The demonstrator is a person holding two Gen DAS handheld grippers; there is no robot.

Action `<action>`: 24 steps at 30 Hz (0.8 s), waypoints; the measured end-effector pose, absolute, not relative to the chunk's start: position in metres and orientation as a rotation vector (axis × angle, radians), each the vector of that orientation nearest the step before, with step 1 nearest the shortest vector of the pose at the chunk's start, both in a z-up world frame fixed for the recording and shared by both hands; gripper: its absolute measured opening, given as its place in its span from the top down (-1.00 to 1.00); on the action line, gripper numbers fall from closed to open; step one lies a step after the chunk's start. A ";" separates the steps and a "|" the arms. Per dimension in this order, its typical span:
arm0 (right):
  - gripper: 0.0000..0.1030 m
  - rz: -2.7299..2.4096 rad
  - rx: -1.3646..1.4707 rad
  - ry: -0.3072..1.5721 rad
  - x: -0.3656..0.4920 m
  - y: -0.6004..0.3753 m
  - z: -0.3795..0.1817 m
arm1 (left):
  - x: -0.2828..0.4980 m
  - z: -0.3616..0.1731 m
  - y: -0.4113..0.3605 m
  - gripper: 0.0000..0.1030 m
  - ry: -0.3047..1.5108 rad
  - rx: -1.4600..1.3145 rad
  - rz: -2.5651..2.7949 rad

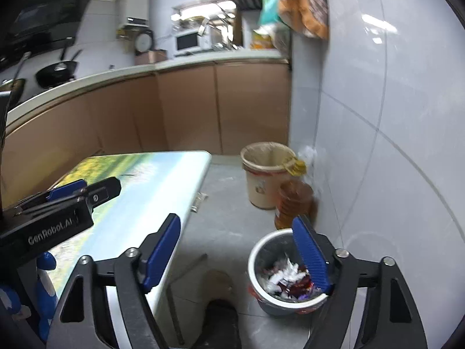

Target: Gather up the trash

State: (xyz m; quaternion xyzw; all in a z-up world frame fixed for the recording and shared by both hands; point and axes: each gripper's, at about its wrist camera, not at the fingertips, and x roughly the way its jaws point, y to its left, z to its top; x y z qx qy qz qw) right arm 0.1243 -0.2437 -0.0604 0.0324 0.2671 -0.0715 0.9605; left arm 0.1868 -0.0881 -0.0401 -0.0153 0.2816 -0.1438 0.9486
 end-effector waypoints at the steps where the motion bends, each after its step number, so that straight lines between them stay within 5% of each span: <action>1: -0.63 -0.140 0.055 0.529 0.119 -0.237 -0.056 | 0.177 -0.035 -0.077 -0.32 0.555 -0.027 -0.266; 9: -0.87 -0.095 -0.009 0.440 0.087 -0.190 -0.019 | 0.124 -0.005 -0.025 -0.43 0.457 -0.037 -0.162; 24: -0.97 -0.072 -0.041 0.354 0.048 -0.170 0.004 | 0.066 0.020 -0.009 -0.58 0.364 0.013 -0.043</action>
